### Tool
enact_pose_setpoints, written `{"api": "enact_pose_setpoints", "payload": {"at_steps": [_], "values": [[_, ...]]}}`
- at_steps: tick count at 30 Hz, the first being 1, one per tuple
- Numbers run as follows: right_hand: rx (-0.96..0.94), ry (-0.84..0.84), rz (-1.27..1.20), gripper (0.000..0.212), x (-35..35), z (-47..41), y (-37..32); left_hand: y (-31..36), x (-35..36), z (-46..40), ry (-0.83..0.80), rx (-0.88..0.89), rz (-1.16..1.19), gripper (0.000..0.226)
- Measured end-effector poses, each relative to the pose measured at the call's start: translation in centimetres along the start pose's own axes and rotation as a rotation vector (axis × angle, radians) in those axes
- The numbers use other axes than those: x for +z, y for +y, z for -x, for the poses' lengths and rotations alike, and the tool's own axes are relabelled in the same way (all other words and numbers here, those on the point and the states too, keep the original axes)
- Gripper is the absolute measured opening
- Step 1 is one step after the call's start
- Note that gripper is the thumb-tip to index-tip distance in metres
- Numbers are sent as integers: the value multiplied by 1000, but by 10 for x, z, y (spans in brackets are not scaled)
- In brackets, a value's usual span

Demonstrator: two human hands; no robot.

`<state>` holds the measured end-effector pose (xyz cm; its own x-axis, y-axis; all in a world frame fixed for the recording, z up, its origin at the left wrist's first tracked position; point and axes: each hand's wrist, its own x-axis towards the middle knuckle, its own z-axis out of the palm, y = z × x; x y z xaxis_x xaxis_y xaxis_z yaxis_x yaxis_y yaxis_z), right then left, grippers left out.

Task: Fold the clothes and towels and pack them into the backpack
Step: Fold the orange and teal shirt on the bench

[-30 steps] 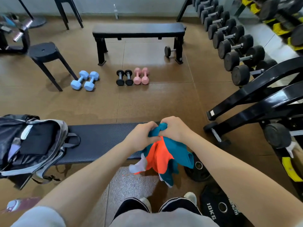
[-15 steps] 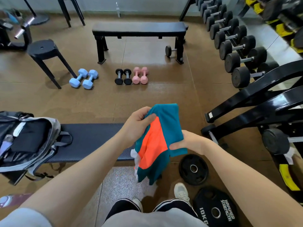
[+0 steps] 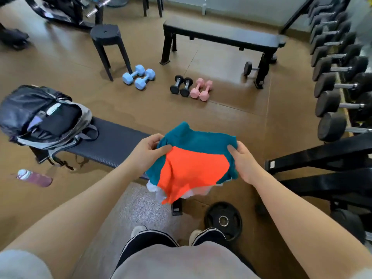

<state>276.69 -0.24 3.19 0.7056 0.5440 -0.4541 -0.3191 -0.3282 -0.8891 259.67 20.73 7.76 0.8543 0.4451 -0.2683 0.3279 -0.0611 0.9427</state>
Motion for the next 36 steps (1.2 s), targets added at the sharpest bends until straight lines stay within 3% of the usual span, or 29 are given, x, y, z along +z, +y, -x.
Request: {"api": "enact_pose_setpoints", "payload": {"at_steps": [3,6,9,12,17,23,27,30,36], "values": [[20,-132,-10,19,-12,-15,-21,-5,8,10,56,-12,-91,12],[23,-340,197,46,-17,-41,-54,-1,8,9,162,14,-97,9],[-273,-215,657,35,0,-81,-81,-1,0,-3,198,0,-71,8],[-486,-46,879,14,27,-123,-94,-16,-12,-24,214,-45,-100,14],[-365,-17,858,9,51,-152,-98,-36,-35,-66,312,-101,-151,15],[-85,125,724,19,4,-145,-83,-26,-38,-153,8,-92,-291,9],[111,254,461,20,-36,-118,-65,-4,1,-215,-104,22,-577,9],[73,515,411,9,-62,-96,-45,23,40,-242,-162,74,-651,9],[-80,891,373,6,-92,-53,-59,81,118,-277,-304,78,-296,23]]}}
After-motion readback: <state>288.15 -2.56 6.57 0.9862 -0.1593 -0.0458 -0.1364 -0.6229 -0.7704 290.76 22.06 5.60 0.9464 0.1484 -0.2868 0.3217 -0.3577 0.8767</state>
